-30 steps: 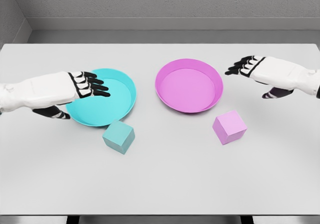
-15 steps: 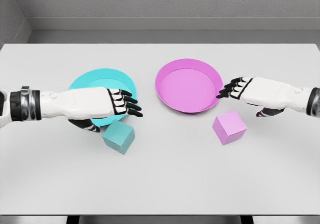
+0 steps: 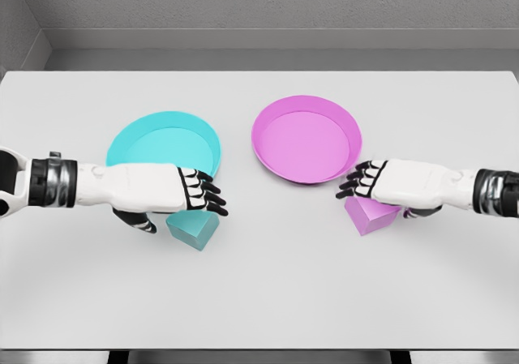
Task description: Place the blocks in the corresponding plates according to their colors
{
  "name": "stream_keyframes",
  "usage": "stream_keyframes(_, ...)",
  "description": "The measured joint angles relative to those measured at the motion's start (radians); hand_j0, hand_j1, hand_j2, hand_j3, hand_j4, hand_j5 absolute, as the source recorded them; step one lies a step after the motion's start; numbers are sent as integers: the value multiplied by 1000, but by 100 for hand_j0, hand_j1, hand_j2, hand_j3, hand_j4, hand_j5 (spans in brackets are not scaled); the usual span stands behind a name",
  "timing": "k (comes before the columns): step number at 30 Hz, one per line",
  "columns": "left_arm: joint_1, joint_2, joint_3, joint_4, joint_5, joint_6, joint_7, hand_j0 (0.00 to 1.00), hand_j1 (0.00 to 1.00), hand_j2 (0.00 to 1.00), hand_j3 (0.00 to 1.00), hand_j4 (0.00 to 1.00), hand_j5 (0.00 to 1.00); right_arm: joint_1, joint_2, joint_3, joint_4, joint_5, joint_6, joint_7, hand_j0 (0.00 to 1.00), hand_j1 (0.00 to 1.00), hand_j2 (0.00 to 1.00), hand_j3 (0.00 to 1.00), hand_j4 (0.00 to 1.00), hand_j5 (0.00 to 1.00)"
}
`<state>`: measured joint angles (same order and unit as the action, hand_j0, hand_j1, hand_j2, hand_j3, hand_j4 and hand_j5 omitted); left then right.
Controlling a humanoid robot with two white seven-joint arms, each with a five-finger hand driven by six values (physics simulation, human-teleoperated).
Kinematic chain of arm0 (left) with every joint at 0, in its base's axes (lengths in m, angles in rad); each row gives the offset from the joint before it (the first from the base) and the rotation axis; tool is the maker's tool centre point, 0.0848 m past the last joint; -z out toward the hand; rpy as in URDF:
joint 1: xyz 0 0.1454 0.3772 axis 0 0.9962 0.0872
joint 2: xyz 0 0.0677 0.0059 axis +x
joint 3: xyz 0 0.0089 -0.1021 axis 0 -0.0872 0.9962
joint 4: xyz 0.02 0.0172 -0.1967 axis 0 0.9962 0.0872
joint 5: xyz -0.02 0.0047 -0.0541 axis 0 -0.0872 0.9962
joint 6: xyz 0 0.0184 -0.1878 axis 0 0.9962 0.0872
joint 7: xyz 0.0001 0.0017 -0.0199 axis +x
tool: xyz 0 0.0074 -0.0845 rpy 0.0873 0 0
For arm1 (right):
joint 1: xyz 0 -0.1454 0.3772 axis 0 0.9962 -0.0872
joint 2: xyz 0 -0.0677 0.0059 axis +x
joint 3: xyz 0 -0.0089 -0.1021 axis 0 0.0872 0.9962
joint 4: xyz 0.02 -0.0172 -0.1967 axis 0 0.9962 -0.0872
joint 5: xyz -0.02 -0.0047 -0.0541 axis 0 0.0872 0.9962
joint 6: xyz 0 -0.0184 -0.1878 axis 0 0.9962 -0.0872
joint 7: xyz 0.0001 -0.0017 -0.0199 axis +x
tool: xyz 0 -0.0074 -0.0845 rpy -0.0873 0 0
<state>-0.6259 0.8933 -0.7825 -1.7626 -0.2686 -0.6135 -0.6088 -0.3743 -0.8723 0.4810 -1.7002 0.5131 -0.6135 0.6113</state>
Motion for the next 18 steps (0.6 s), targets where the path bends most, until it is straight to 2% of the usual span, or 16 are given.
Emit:
stream_keyframes(11,3,-43,-2,7,-98,0,-2,100,100,100,100,100,100,0,27,11,20,37,2,-2,100,100,100,100,100,100)
stream_keyframes(13,5,-48,-4,7,-105,0,-2,100,100,100,100,100,100,0,30,11,21,40,3,-2,80,80,80,80,80,80)
stream_keyframes(15,6,-51,-5,7,-109,0,-2,100,100,100,100,100,100,0,32,10,23,40,4,-4,70,70,70,70,70,70)
stream_keyframes(18,5,-52,-15,6,-112,0,-2,100,100,100,100,100,100,0,34,8,24,37,5,-5,63,63,63,63,63,63)
